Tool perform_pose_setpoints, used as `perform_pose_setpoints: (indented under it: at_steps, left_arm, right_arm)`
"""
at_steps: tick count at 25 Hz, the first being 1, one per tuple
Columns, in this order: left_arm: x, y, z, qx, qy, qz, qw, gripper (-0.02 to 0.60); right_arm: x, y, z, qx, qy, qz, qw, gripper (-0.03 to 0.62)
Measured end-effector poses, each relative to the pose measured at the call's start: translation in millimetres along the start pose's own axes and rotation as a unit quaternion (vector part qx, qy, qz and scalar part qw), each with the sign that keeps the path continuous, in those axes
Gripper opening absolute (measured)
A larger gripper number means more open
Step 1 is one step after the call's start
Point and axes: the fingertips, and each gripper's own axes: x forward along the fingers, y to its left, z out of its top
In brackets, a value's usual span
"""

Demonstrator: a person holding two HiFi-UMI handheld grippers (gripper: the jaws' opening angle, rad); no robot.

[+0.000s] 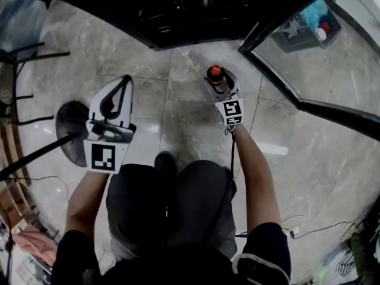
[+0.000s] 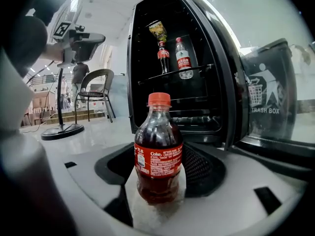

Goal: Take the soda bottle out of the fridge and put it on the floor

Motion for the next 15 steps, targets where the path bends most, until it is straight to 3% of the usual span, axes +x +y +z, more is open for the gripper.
perform_pose_setpoints:
  at_steps: [7, 15]
  left_arm:
    - [2.0, -7.8, -8.4, -0.001, 0.002, -0.006, 1.0000, 0.023]
    - [6.0, -13.4, -15.2, 0.001, 0.004, -0.008, 1.0000, 0.023]
  right_arm:
    - [-1.1, 3.8, -2.0, -0.028, -0.003, 0.000, 1.000, 0.310]
    - [-11.3, 8.0, -11.6, -0.014, -0.003, -0.009, 1.000, 0.311]
